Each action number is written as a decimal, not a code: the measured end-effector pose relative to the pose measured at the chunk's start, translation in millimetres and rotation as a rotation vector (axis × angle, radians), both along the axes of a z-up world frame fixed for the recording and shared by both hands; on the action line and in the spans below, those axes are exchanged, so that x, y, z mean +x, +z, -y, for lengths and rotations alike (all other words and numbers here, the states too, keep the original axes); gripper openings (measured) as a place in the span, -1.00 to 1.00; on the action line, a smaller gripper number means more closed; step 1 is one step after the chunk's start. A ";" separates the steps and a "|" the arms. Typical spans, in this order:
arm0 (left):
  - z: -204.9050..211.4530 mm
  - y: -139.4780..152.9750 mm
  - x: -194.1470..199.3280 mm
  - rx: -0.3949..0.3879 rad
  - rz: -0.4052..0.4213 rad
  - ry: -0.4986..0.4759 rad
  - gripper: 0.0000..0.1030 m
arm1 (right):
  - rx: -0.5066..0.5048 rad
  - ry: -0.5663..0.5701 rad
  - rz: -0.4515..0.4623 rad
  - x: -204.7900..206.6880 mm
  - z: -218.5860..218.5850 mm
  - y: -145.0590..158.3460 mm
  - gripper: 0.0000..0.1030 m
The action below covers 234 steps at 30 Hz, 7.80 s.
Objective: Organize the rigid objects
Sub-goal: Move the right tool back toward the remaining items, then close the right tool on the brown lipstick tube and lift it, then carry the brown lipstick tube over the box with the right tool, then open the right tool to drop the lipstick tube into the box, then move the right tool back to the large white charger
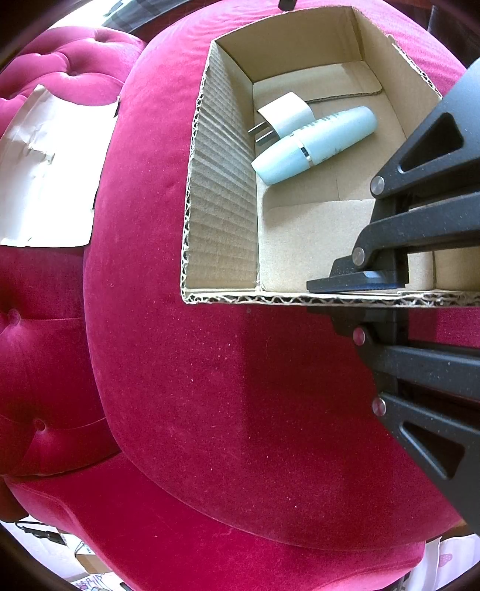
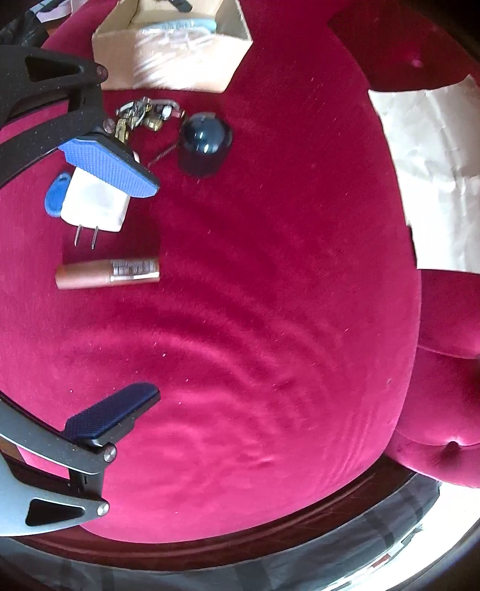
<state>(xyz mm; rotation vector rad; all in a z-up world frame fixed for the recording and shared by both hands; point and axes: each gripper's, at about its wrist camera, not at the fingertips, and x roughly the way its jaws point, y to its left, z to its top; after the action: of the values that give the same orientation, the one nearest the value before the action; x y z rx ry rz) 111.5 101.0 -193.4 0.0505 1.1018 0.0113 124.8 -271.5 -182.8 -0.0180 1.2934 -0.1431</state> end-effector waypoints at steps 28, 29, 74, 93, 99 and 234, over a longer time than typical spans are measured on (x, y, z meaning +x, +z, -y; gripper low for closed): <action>1.4 -0.3 1.7 0.006 0.000 0.002 -0.91 | 0.062 0.023 -0.065 5.3 4.4 -36.2 -0.68; 1.4 -0.3 1.6 0.006 0.001 0.001 -0.91 | 0.055 0.026 -0.063 5.4 3.5 -34.2 -0.68; 0.5 1.3 1.7 0.006 0.001 0.006 -0.91 | 0.106 0.126 0.139 12.3 -92.6 70.7 -0.68; 1.8 0.4 1.5 0.007 0.002 0.003 -0.91 | 0.166 0.244 0.151 15.9 -169.6 76.6 -0.68; 0.9 -0.3 1.1 0.008 0.002 0.002 -0.91 | 0.178 0.277 0.139 15.2 -188.2 72.3 -0.68; 8.1 -1.7 1.5 0.026 0.001 -0.012 -0.91 | 0.039 0.072 -0.023 -22.1 -52.4 -21.1 0.99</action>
<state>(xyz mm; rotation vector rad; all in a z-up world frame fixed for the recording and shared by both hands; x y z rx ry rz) 113.0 92.9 -195.1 0.0802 1.1005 0.0150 102.7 -219.1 -203.9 -0.0329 1.3168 -0.0557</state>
